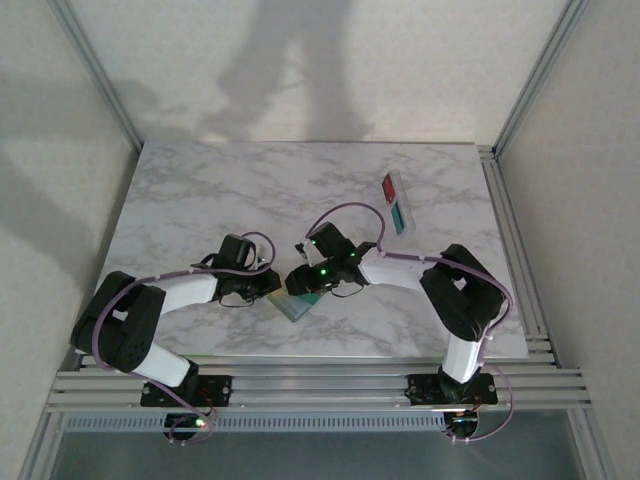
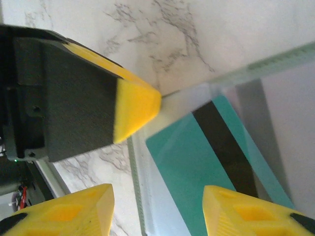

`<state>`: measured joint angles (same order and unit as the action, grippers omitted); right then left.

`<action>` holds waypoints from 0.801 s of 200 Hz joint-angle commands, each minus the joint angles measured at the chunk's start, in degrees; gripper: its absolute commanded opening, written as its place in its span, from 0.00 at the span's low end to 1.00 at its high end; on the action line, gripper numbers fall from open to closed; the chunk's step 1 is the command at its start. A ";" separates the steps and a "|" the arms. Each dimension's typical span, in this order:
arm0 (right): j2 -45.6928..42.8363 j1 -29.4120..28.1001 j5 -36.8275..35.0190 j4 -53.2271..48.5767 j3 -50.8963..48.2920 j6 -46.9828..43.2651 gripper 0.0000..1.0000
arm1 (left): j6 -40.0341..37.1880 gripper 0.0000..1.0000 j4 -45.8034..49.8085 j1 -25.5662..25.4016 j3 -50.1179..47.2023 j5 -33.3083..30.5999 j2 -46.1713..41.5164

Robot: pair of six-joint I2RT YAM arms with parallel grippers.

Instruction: Put the credit cards into the card holder

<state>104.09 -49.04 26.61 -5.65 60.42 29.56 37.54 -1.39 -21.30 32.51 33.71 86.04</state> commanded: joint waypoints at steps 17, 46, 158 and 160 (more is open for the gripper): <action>3.11 -0.62 -3.16 2.13 0.51 2.16 0.50 | -1.04 0.08 2.98 -0.32 -0.61 -1.02 1.85; 2.86 -0.55 -8.85 0.06 -0.88 2.43 0.49 | -1.20 0.08 3.23 -0.32 -0.55 -1.11 1.84; -3.92 -0.69 -8.24 -1.32 -1.26 1.37 0.54 | -1.42 0.07 3.69 -0.32 -0.32 -1.19 1.39; -3.97 -0.64 -8.04 -1.48 -1.14 1.13 0.54 | -1.42 0.07 3.68 -0.32 -0.29 -1.15 1.39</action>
<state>103.46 -49.34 17.06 -4.82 59.07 32.21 37.30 -1.48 -21.30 32.51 33.89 86.08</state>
